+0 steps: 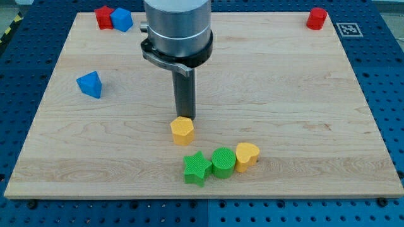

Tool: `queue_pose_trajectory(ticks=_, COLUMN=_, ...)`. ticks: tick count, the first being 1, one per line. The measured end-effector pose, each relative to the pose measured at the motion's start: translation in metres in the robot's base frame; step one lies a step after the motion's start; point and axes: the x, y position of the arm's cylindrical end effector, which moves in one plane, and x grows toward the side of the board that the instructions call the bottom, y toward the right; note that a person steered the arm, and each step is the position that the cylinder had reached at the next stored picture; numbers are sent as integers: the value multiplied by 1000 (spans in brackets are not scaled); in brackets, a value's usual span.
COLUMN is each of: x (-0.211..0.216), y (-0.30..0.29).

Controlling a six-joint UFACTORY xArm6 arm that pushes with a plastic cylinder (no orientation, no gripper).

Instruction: Place the hexagon into the group of blocks at the bottom center of the board

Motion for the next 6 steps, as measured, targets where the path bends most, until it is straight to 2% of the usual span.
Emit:
queue_pose_trajectory(ticks=1, x=-3, y=-43)
queue_pose_trajectory(ticks=2, x=19, y=-45)
queue_pose_trajectory(ticks=3, x=44, y=-20)
queue_pose_trajectory(ticks=6, x=26, y=1)
